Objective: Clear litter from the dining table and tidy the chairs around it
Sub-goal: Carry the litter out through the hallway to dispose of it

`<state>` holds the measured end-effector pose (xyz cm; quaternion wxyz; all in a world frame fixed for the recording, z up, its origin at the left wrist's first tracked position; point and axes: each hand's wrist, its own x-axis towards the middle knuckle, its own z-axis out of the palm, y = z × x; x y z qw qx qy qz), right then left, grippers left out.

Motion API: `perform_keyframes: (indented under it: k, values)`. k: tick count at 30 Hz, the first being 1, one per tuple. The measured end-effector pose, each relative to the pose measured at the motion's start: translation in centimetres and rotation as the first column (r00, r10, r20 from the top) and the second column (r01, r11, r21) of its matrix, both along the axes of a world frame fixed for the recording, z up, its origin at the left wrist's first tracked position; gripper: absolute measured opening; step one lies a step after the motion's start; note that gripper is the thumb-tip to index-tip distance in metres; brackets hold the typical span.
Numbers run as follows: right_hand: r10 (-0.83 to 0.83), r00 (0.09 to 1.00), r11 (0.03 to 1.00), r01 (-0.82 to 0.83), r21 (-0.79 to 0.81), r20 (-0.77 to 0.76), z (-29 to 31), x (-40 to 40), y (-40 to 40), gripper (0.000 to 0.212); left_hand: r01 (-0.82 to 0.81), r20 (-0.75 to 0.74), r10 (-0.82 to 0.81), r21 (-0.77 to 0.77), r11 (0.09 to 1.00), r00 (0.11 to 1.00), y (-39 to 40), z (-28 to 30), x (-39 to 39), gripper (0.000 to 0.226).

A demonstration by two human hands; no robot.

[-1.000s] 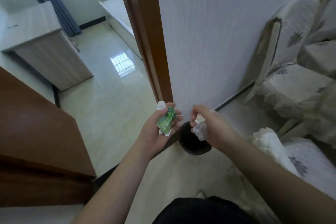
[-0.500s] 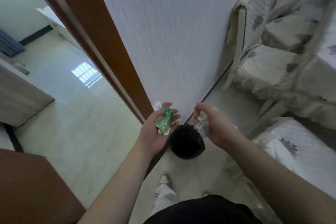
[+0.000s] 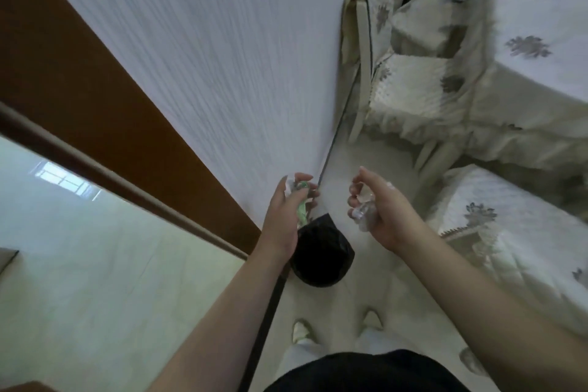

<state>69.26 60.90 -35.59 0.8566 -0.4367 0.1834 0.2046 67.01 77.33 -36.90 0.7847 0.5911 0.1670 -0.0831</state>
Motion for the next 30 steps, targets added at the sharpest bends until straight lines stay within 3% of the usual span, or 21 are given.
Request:
perform_keyframes:
  k: [3, 5, 8, 10, 16, 21, 26, 30]
  values:
    - [-0.001, 0.999, 0.996, 0.005, -0.085, 0.049, -1.6, 0.9, -1.5, 0.026, 0.045, -0.026, -0.041, 0.171, 0.984, 0.999, -0.9, -1.7, 1.0, 0.017]
    - [0.017, 0.993, 0.976, 0.008, -0.217, 0.115, -2.9, 1.7, -2.3, 0.026, 0.062, -0.027, -0.056, 0.363, 0.93, 0.998, -1.4, -3.7, 1.7, 0.016]
    - [0.044, 0.982, 0.908, 0.038, -0.416, 0.186, -5.6, 2.6, -2.7, 0.023, 0.075, 0.031, -0.137, 0.707, 0.703, 0.99, -1.6, -7.3, 2.5, 0.015]
    - [0.119, 0.974, 0.826, 0.012, -0.563, 0.195, -7.9, 3.0, -2.5, 0.024, 0.049, 0.077, -0.189, 0.81, 0.584, 0.979, -1.6, -9.7, 2.6, 0.021]
    - [0.332, 0.916, 0.481, 0.041, -0.876, 0.225, -17.4, 4.0, -1.6, 0.018, 0.071, 0.054, -0.357, 0.942, 0.329, 0.933, -1.1, -18.0, 3.1, 0.031]
    - [0.42, 0.84, 0.272, 0.245, -0.931, 0.344, -27.8, 3.8, -1.0, 0.021, 0.161, -0.096, -0.424, 0.98, 0.119, 0.901, -0.5, -27.4, 2.7, 0.039]
    - [0.558, 0.781, 0.142, 0.244, -0.959, 0.281, -37.1, 3.3, -0.6, 0.021, 0.217, -0.182, -0.488, 0.976, 0.015, 0.853, -0.2, -35.4, 1.8, 0.043]
    - [0.643, 0.737, 0.033, 0.245, -0.969, 0.208, -43.9, 2.2, -0.3, 0.023, 0.196, -0.18, -0.434, 0.98, -0.006, 0.883, 0.2, -41.2, 1.1, 0.045]
